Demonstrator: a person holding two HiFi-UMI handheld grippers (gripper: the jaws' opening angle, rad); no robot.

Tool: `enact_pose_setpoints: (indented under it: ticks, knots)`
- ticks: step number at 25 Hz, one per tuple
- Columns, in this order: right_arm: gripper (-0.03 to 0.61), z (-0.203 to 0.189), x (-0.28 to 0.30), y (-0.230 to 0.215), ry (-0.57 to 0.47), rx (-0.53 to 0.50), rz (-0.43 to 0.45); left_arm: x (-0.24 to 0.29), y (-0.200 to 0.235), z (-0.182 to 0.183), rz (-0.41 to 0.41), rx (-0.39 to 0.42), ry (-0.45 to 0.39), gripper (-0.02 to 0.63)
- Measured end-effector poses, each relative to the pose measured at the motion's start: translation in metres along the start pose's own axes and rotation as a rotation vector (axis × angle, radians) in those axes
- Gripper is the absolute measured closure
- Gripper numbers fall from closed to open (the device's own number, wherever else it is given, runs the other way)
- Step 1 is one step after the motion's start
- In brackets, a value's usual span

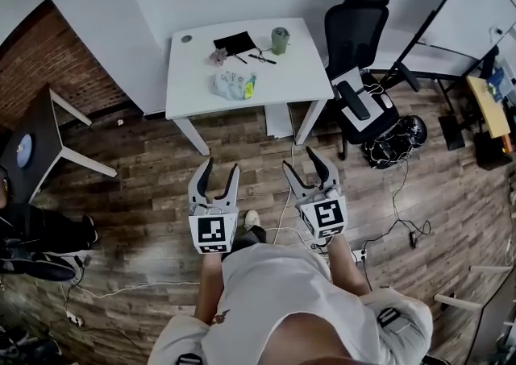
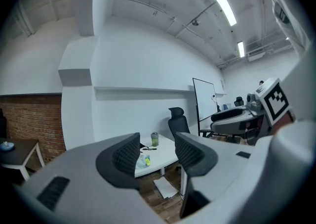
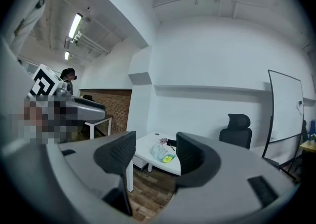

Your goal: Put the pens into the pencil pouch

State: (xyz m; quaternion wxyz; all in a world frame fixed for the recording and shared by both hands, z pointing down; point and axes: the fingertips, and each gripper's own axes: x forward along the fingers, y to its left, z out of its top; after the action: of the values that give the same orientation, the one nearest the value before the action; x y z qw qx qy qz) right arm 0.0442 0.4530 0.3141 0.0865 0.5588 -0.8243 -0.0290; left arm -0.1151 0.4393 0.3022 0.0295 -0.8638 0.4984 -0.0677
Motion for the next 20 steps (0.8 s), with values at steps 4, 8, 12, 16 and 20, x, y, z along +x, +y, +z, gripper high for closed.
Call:
enact_pose_setpoints:
  ticks: [4,8,12,16,20]
  knots:
    - [0.322,0.003,0.028,-0.007,0.013,0.002,-0.007,0.023,0.019,0.0,-0.008,-0.008,0.003,0.396]
    - [0.324,0.004,0.053,-0.01,0.021,0.002,-0.016,0.043,0.038,-0.002,-0.019,-0.012,-0.001,0.397]
    - [0.324,0.002,0.077,-0.014,0.03,0.0,-0.029,0.064,0.055,-0.004,-0.032,-0.014,-0.002,0.397]
    - [0.324,0.003,0.098,-0.017,0.032,-0.001,-0.048,0.08,0.07,-0.006,-0.046,-0.013,-0.005,0.396]
    - [0.324,0.003,0.118,-0.019,0.033,0.003,-0.06,0.097,0.084,-0.007,-0.061,-0.009,-0.011,0.396]
